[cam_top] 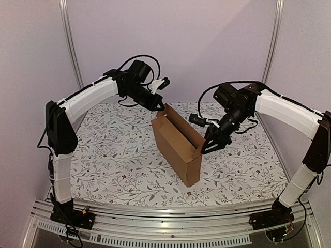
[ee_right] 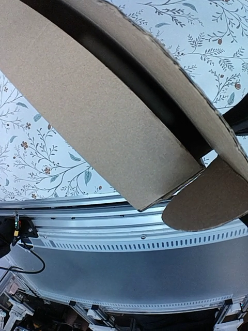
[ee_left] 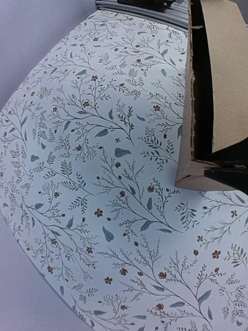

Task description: Fold the paper box

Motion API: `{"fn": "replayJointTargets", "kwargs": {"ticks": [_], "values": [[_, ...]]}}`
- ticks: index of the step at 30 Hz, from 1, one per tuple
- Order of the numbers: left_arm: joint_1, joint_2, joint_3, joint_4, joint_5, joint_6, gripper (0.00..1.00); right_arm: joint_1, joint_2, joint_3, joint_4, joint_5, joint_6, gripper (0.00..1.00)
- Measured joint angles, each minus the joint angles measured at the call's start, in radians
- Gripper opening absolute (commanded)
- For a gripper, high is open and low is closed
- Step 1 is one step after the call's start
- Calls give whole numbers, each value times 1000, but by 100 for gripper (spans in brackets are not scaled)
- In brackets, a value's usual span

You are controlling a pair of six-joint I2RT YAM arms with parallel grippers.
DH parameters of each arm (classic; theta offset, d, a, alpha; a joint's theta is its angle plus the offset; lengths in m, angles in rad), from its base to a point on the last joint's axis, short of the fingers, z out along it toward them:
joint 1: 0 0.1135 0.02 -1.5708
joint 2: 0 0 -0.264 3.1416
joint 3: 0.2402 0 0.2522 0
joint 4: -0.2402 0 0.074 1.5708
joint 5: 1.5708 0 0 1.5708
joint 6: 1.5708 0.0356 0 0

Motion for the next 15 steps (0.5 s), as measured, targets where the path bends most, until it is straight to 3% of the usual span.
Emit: {"fn": "replayJointTargets", "kwargs": {"ticks": [15], "values": [[0,-24,-54,48,4,7,0,0,0,0,-10,3,-12,34]]}}
